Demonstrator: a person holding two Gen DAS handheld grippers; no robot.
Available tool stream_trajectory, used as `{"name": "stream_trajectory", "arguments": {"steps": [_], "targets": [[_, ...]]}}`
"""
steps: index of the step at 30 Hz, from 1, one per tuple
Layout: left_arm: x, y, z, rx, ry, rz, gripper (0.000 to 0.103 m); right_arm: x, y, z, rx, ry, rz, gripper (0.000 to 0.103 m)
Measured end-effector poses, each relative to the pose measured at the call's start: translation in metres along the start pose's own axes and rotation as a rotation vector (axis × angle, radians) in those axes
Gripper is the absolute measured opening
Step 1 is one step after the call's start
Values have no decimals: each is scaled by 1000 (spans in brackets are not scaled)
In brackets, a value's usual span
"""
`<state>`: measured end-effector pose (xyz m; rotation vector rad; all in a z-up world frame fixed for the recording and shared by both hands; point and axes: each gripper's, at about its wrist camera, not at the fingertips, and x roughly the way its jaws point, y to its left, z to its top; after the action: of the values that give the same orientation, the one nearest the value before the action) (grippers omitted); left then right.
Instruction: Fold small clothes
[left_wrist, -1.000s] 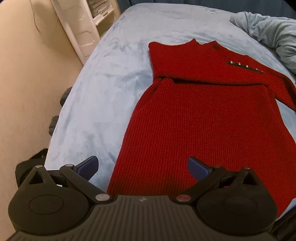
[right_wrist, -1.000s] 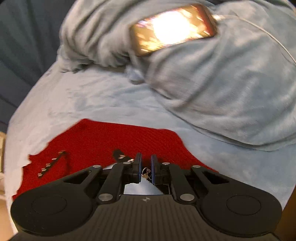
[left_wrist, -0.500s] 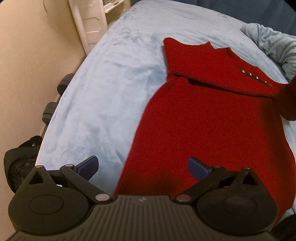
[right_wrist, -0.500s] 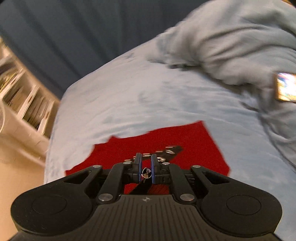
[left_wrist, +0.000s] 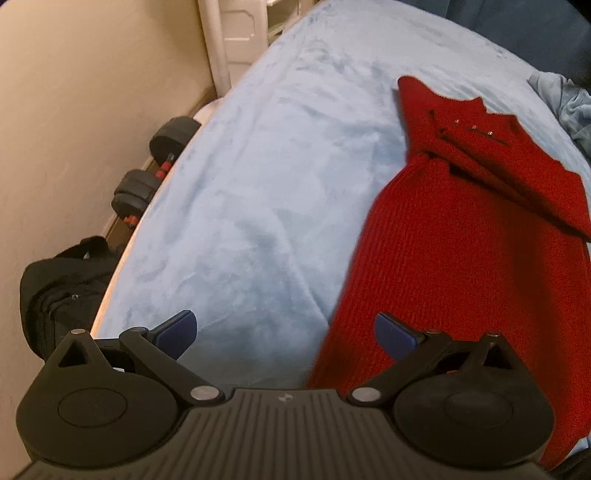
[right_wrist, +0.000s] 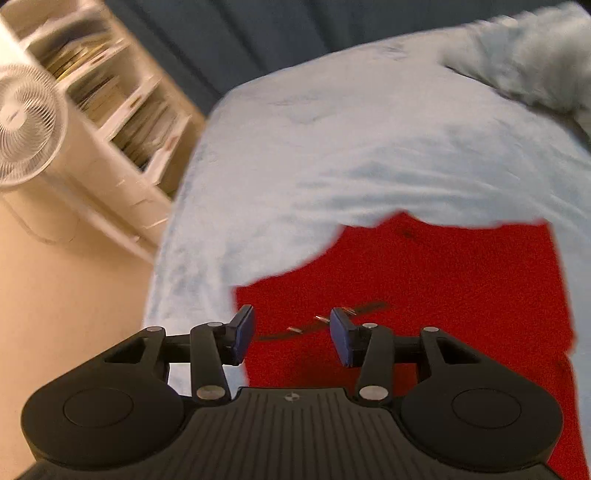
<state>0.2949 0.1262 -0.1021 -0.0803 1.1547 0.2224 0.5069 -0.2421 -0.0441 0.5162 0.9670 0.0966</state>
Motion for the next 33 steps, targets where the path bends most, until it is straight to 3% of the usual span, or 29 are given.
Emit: {"name": "stream_trajectory", "arguments": {"steps": [5,10,13,17,22,27,33], "targets": [[5,-5,-10,16,11,12,102,-73,-102,-37,99,-63,-149,48],[-13,-16,-31,71,-3,11,103,-153,-146,-145,10,-113,-267,53],[-32,-22,-50,116,-32,18,103,-186,-141,-212,-47,-120,-295,58],[-55,-27,-78,136,-48,0,103,-216,-124,-284,-50,-95,-259,59],[-93,-29,-111,119,-100,-50,103,-257,-85,-327,-127,-150,-160,65],[-126,-24,-140,123,-154,-73,103,-294,-53,-361,-279,-256,-131,71],[-157,-18,-165,132,-207,-94,103,-326,-52,-400,-319,-318,-141,74]]}}
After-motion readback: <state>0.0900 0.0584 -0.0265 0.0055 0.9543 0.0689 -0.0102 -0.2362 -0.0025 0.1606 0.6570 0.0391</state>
